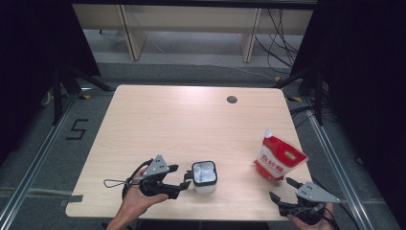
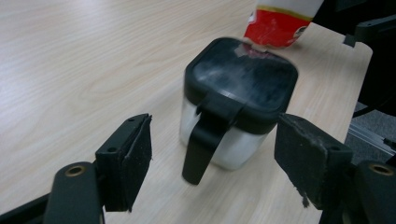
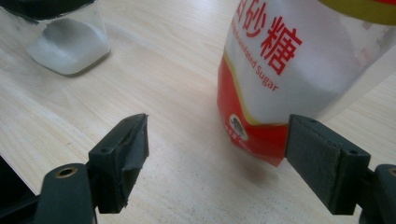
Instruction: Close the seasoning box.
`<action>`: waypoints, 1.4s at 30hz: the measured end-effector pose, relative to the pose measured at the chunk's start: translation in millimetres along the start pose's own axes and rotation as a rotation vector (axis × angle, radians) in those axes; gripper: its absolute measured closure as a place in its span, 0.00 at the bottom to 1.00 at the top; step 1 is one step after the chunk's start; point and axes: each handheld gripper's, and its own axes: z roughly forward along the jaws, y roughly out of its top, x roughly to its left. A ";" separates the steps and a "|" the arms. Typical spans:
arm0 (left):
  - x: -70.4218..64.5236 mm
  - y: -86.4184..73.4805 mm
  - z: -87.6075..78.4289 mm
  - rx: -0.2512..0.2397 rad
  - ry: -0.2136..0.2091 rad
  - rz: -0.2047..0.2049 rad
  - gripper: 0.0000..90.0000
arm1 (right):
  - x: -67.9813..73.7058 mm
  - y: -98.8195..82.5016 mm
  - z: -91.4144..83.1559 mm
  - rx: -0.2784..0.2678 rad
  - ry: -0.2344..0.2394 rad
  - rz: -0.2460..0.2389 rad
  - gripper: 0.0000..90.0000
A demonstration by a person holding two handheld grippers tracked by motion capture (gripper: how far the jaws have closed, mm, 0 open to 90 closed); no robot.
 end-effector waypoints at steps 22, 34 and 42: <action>-0.2 -33.6 -12.3 0.052 0.008 -0.024 0.24 | 1.5 -0.3 1.1 0.009 0.012 0.002 0.25; -1.5 -47.0 -16.9 0.074 0.028 0.012 0.22 | 2.4 -2.0 2.6 0.027 0.026 0.012 0.25; -6.5 -53.9 -21.3 0.098 0.042 0.012 0.22 | 2.7 -3.8 4.9 0.035 0.044 0.007 0.23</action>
